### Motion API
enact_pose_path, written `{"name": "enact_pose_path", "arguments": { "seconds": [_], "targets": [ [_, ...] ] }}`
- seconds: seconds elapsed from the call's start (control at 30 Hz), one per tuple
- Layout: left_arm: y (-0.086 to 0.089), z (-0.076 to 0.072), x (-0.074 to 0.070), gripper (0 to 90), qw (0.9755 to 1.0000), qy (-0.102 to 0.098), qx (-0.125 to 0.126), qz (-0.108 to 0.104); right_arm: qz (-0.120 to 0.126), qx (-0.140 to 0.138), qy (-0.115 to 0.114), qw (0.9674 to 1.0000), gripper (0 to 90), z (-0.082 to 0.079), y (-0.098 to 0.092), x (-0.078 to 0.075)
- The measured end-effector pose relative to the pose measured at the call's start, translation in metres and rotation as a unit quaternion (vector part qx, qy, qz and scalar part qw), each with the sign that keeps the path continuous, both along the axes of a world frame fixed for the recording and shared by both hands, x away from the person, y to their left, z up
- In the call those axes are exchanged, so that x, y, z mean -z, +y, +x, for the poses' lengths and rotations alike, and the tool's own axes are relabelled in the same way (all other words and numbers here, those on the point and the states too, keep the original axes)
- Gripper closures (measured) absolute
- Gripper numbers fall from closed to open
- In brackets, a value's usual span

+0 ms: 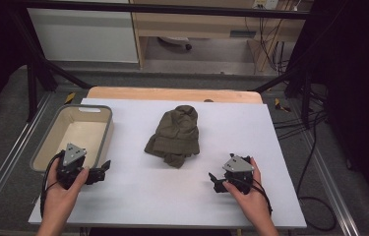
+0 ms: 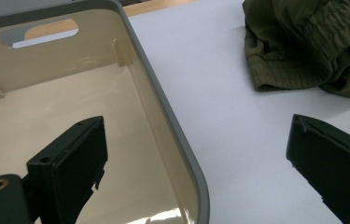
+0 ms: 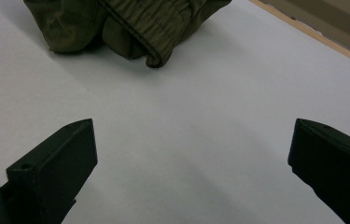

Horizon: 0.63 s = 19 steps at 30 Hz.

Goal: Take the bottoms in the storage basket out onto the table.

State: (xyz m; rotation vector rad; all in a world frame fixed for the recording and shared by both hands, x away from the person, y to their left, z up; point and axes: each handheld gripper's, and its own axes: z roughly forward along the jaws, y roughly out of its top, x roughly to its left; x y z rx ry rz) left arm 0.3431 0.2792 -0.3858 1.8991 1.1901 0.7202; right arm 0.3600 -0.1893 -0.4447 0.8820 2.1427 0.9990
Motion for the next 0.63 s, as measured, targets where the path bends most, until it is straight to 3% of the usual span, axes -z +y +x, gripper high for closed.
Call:
{"name": "enact_pose_path", "arguments": {
  "seconds": [0.3,0.63],
  "targets": [
    [-0.0016,-0.0007,0.0031,4.9,1.0000,0.002,0.002,0.009,-0.002,-0.002,0.002,1.0000,1.9,0.0001,0.0008,0.0009],
    [0.0019,-0.0037,-0.0015,5.5,0.9999,-0.003,-0.010,-0.004,-0.002,0.001,0.005,1.0000,1.9,0.0006,-0.0005,0.0014]
  ]
}}
